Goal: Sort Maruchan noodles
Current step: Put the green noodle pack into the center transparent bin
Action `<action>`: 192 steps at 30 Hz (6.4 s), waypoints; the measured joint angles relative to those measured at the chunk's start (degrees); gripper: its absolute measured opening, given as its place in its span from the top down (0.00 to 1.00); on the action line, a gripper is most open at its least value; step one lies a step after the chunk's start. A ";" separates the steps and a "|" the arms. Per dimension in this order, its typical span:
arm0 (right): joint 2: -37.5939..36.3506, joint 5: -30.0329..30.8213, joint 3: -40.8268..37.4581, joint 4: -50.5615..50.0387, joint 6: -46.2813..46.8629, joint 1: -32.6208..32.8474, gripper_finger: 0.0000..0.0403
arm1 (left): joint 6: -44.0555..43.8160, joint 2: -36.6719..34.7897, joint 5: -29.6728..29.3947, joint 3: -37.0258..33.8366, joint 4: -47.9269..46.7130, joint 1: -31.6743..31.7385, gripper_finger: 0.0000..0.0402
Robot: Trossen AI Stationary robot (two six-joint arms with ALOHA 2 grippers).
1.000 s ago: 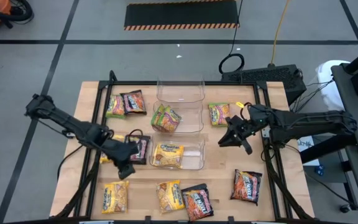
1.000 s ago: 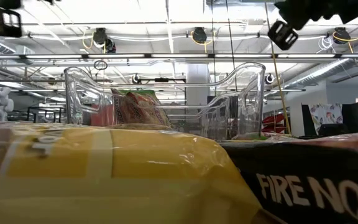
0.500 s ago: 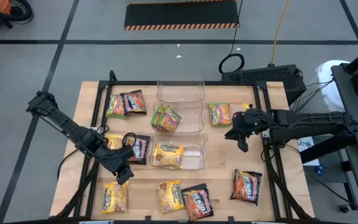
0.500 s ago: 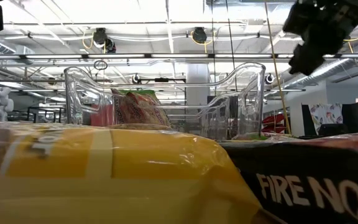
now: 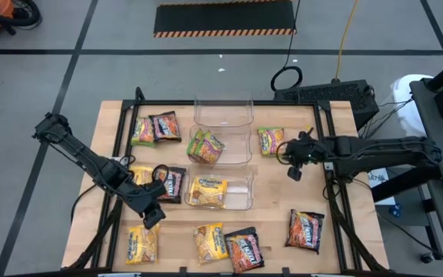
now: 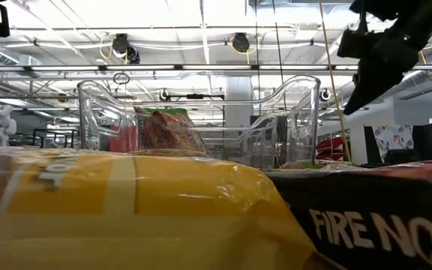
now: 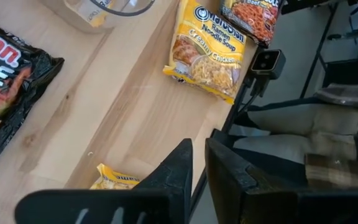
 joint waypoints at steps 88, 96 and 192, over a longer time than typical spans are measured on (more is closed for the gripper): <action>32.16 5.99 -7.77 29.56 -29.29 -13.44 0.89 | 1.50 0.04 0.02 0.00 6.07 0.00 0.88; 32.34 6.00 -7.91 32.59 -29.27 -13.49 0.95 | 1.32 0.04 0.02 -0.02 6.45 0.00 0.88; 5.43 4.46 -7.48 18.40 -21.56 -13.40 1.00 | 40.39 7.08 -5.11 -0.02 49.30 30.74 0.80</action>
